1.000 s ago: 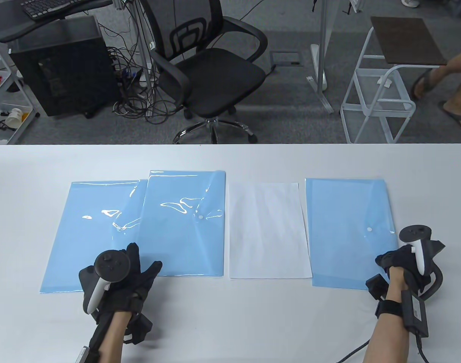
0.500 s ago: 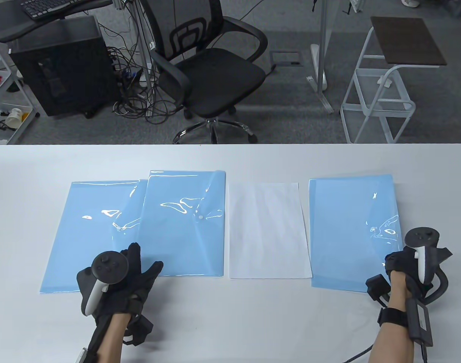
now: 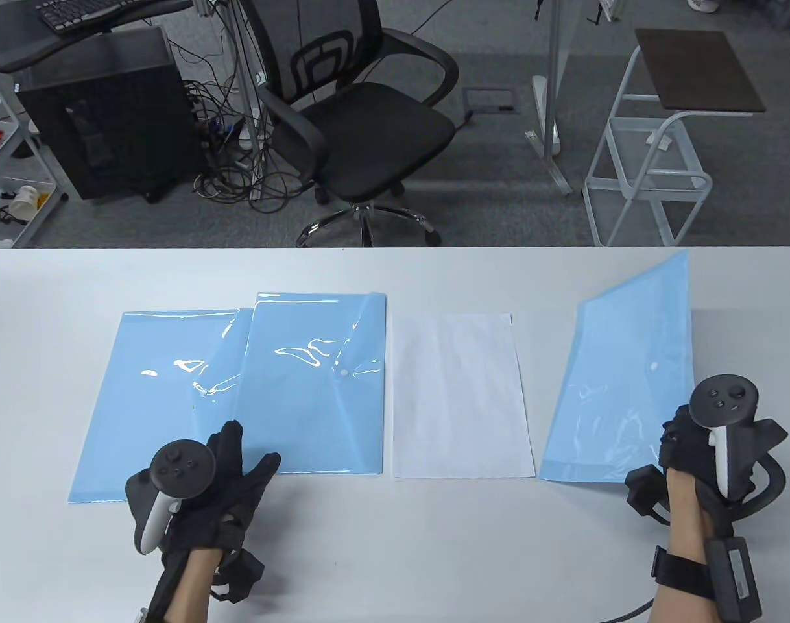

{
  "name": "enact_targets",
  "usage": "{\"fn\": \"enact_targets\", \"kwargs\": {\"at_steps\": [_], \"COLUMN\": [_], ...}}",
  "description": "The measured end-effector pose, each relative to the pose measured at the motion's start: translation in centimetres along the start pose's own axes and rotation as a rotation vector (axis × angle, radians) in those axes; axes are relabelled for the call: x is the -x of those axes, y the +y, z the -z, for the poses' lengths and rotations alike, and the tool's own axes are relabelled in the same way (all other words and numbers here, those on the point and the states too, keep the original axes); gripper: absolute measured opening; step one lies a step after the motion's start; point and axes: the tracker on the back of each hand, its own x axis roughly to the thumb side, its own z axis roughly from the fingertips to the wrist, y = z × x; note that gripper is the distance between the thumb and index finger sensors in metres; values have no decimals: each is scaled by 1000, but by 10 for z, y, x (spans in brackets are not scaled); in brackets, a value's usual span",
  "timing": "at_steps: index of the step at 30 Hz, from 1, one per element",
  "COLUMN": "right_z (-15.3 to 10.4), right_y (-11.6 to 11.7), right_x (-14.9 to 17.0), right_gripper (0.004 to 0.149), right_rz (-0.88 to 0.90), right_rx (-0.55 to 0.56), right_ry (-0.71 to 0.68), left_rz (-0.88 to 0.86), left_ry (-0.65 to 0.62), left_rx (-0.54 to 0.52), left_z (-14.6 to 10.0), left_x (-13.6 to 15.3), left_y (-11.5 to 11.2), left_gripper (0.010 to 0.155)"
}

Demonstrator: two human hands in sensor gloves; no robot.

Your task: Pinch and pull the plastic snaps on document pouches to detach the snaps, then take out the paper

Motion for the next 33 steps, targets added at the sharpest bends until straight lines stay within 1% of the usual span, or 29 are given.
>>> {"fn": "enact_targets", "kwargs": {"at_steps": [7,12,15,19,21,23,26,28,29,31,33], "right_z": [-44,-83,-102,-126,-135,-142,-149,-152,-153,-155,-157], "right_y": [-44,-70,-79,-79,-72,-59,-32,-4,2,25,43], "right_x": [-29,-44,-48,-53,-55,-58,-62,-68,-69,-75,-79], "right_gripper": [37,37,38,38,38,38,38,38,38,38,38], "right_rz": [-49,38,116,302,400,514,653,748,761,791,805], "right_rx": [164,260,265,188,120,35,-79,-188,-210,-273,-303], "right_ry": [-141,-269,-315,-394,-436,-472,-520,-564,-571,-615,-648], "left_rz": [-19,-33,-30,-43,-46,-49,-52,-53,-53,-52,-56], "left_ry": [-32,-42,-43,-43,-42,-40,-35,-33,-31,-25,-17], "left_rx": [-13,-22,-28,-34,-35,-36,-36,-37,-37,-34,-29], "left_z": [-9,-12,-12,-13,-13,-14,-15,-15,-15,-15,-14], "left_x": [-2,-3,-2,0,1,0,0,0,0,1,2], "left_y": [4,6,7,9,10,10,11,11,11,11,11], "left_gripper": [87,87,87,87,87,87,87,87,87,87,87]}}
